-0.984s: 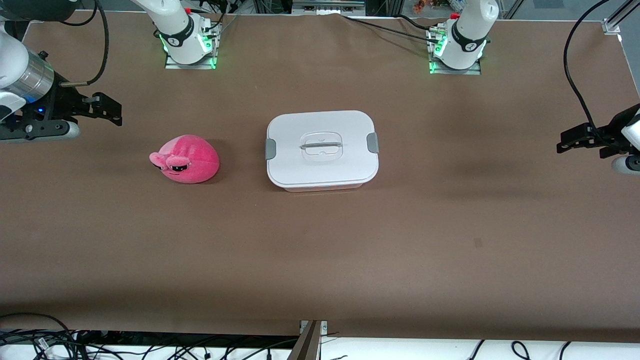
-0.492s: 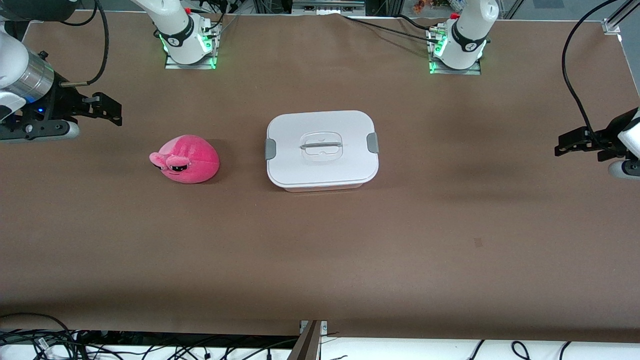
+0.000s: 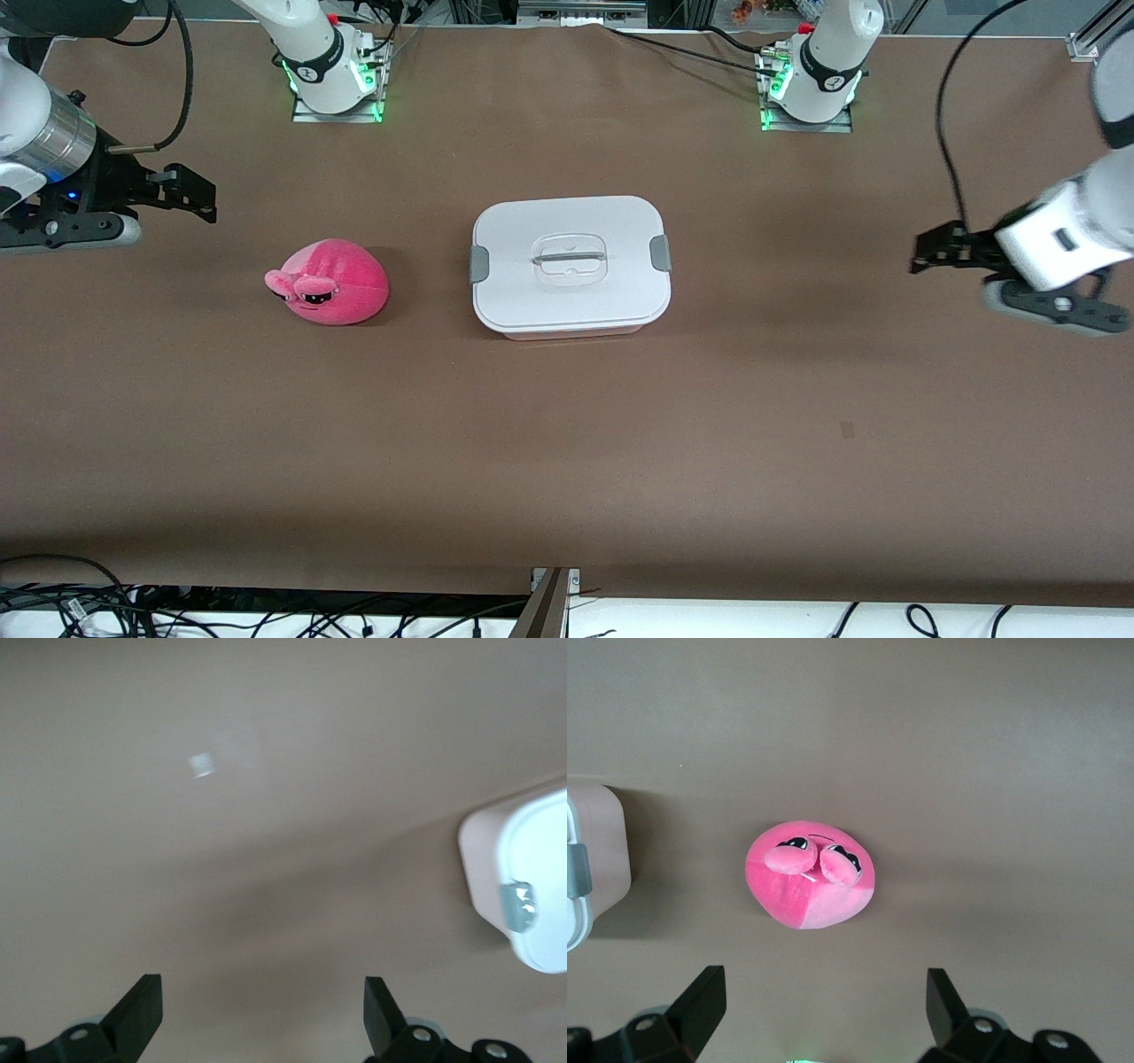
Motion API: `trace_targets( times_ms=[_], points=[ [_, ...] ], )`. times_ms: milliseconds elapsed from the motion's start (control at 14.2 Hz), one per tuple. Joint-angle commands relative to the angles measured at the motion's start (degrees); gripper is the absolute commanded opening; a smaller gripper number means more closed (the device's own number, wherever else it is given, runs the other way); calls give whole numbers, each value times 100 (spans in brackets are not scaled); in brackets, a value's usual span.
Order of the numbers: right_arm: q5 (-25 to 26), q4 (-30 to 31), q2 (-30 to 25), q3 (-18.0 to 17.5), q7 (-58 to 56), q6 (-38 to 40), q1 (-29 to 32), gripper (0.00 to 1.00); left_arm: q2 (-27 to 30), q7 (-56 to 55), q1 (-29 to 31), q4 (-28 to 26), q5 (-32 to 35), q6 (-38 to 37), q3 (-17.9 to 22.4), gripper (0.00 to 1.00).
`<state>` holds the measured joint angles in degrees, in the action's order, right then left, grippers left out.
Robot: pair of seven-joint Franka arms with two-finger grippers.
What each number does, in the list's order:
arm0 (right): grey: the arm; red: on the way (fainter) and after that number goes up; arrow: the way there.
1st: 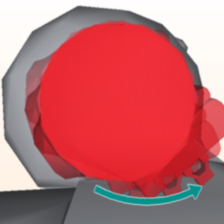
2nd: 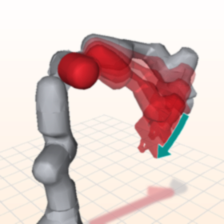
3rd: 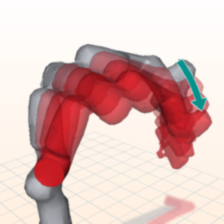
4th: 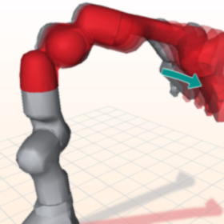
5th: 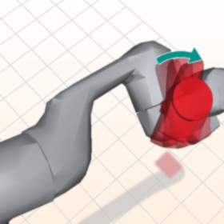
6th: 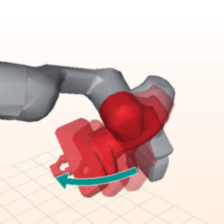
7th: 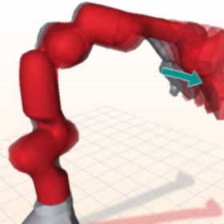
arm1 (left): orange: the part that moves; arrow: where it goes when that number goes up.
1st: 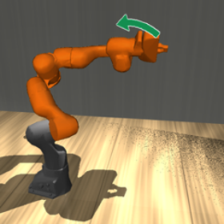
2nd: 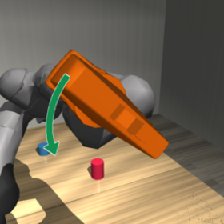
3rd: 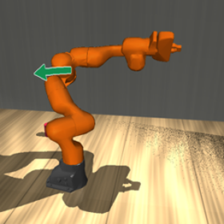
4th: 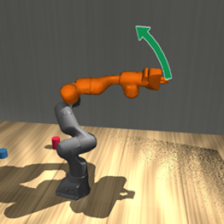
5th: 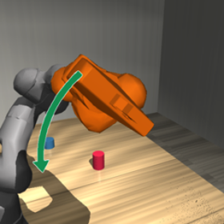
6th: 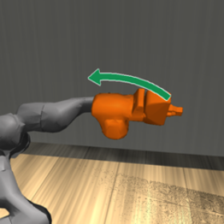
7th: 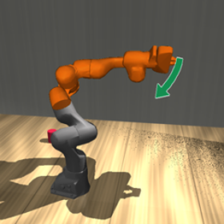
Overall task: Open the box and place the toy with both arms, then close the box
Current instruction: 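Reach the left gripper to the lid handle while the right gripper approaches the toy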
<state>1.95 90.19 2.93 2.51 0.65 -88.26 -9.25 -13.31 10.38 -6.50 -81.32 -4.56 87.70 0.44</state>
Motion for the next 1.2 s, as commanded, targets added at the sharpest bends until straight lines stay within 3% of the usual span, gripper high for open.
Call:
trace_targets(
  times_ms=[0, 352, 773, 1125],
  points=[
    [-10, -160, 33, -13, 5, 125, -6, 100, -119, 16, -429, 178, -89, -122, -367, 100],
    [-71, -195, 68, -22, -48, 20, -24, 100, -531, 16, -1272, 204, -36, 1, -1036, 100],
    [-186, -186, 304, 13, -48, -341, -32, 100, -1023, 1403, -2213, 107, 25, 1124, -1063, 100],
    [-45, -169, 1068, -13, -178, -332, -59, 100, -1472, 2143, -2803, -173, 438, 2389, -1054, 100]
  ],
)
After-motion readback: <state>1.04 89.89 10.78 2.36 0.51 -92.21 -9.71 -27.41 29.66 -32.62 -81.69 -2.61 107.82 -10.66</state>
